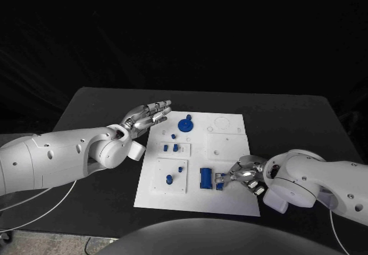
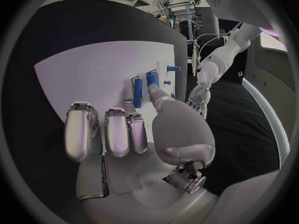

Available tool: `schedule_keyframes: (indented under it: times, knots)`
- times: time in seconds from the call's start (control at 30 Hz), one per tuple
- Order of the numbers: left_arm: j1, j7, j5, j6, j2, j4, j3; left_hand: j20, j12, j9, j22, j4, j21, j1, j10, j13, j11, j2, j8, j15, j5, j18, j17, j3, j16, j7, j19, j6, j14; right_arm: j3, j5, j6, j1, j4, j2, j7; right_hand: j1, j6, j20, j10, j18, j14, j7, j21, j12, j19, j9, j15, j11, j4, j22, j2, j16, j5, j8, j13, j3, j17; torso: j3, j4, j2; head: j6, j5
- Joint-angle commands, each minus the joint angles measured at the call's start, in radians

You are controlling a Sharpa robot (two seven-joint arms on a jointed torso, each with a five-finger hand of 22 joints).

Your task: Assemble the parts on the task board

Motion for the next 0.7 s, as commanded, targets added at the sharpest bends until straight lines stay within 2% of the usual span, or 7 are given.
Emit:
schedule_keyframes:
  times: [0.03, 0.13, 0.2, 0.33, 0.47, 0.57, 0.7]
  knots:
    - [0.0, 0.002, -0.005, 0.02, 0.002, 0.001, 0.001, 0.002, 0.003, 0.001, 0.0, -0.002, 0.006, 0.011, 0.001, 0.001, -0.009, 0.001, 0.005, 0.005, 0.006, -0.007, 0.001, 0.0, 0.004, 0.004, 0.007, 0.003, 0.005, 0.0, -0.034, 0.022, -0.002, 0.006, -0.001, 0.018, 0.006, -0.009, -0.001, 0.103, 0.005, 0.049, -0.008, -0.004, 0.004, 0.029, 0.027, -0.002, -0.007, 0.001, 0.186, 0.005, 0.002, -0.005, 0.039, 0.263, -0.017, 0.005, -0.0003, -0.0002, 0.0, 0.0, 0.0]
    - [0.0, 0.001, -0.005, 0.022, 0.003, 0.0, 0.001, 0.002, 0.003, 0.001, 0.0, -0.002, 0.006, 0.011, 0.001, 0.001, -0.009, 0.001, 0.005, 0.005, 0.006, -0.007, 0.001, 0.0, 0.004, 0.004, 0.007, 0.003, 0.005, 0.0, -0.047, 0.018, -0.002, 0.01, -0.003, 0.024, 0.009, -0.031, -0.005, 0.103, 0.004, 0.049, -0.012, -0.003, 0.004, 0.03, 0.067, -0.007, -0.012, 0.007, 0.186, 0.011, 0.004, -0.005, 0.089, 0.263, -0.037, 0.008, -0.0005, 0.0, 0.0, 0.0, 0.0]
    - [-0.001, 0.0, -0.005, 0.023, 0.003, 0.0, 0.001, 0.002, 0.003, 0.001, 0.0, -0.002, 0.006, 0.011, 0.001, 0.001, -0.009, 0.001, 0.005, 0.005, 0.006, -0.007, 0.001, 0.0, 0.004, 0.004, 0.007, 0.003, 0.005, 0.0, -0.06, 0.016, -0.003, 0.013, -0.005, 0.029, 0.014, -0.067, -0.009, 0.103, 0.004, 0.049, -0.017, -0.002, 0.004, 0.03, 0.111, -0.015, -0.019, 0.013, 0.187, 0.019, 0.004, -0.004, 0.14, 0.263, -0.056, 0.01, -0.0004, 0.0002, 0.0, 0.0, 0.001]
    - [-0.001, -0.001, -0.005, 0.025, 0.002, 0.0, 0.001, 0.002, 0.003, 0.002, 0.0, -0.002, 0.006, 0.012, 0.001, 0.001, -0.01, 0.001, 0.005, 0.006, 0.006, -0.007, 0.002, 0.001, 0.005, 0.006, 0.007, 0.006, 0.006, 0.0, -0.1, 0.006, -0.004, 0.024, -0.01, 0.039, 0.028, -0.112, -0.019, 0.103, 0.004, 0.05, -0.023, -0.002, 0.004, 0.031, 0.167, -0.021, -0.028, 0.011, 0.187, 0.019, 0.006, -0.001, 0.206, 0.263, -0.075, 0.014, 0.0, 0.0003, 0.0, 0.0, 0.004]
    - [-0.001, -0.004, -0.005, 0.027, 0.001, 0.0, 0.001, 0.002, 0.004, 0.002, 0.0, -0.002, 0.006, 0.012, 0.001, 0.001, -0.01, 0.001, 0.006, 0.006, 0.006, -0.007, 0.002, 0.001, 0.006, 0.007, 0.008, 0.009, 0.006, 0.0, -0.13, -0.005, -0.004, 0.032, -0.014, 0.045, 0.041, -0.151, -0.025, 0.103, 0.004, 0.051, -0.03, 0.0, 0.004, 0.032, 0.251, -0.029, -0.039, 0.012, 0.187, 0.024, 0.007, 0.001, 0.299, 0.263, -0.092, 0.019, 0.0001, 0.0004, 0.0, 0.0, 0.005]
    - [-0.001, -0.005, -0.005, 0.027, 0.0, -0.001, 0.001, 0.002, 0.004, 0.002, 0.0, -0.002, 0.006, 0.013, 0.001, 0.001, -0.01, 0.001, 0.006, 0.006, 0.007, -0.007, 0.002, 0.001, 0.006, 0.008, 0.008, 0.01, 0.006, 0.0, -0.149, -0.013, -0.005, 0.036, -0.017, 0.05, 0.051, -0.204, -0.03, 0.103, 0.004, 0.052, -0.035, 0.0, 0.004, 0.032, 0.337, -0.035, -0.045, 0.015, 0.187, 0.028, 0.008, 0.001, 0.385, 0.263, -0.108, 0.021, -0.0007, -0.0002, -0.001, 0.0, 0.005]
    - [-0.001, -0.007, -0.005, 0.029, 0.0, -0.002, 0.001, 0.002, 0.005, 0.003, 0.001, -0.002, 0.006, 0.013, 0.002, 0.001, -0.011, 0.002, 0.007, 0.008, 0.007, -0.008, 0.002, 0.001, 0.009, 0.01, 0.008, 0.015, 0.008, 0.0, -0.157, -0.018, -0.005, 0.039, -0.018, 0.053, 0.061, -0.24, -0.032, 0.103, 0.003, 0.053, -0.037, 0.001, 0.004, 0.033, 0.382, -0.035, -0.048, 0.015, 0.188, 0.029, 0.01, 0.002, 0.429, 0.263, -0.115, 0.026, -0.0002, 0.0003, 0.0, 0.0, 0.006]
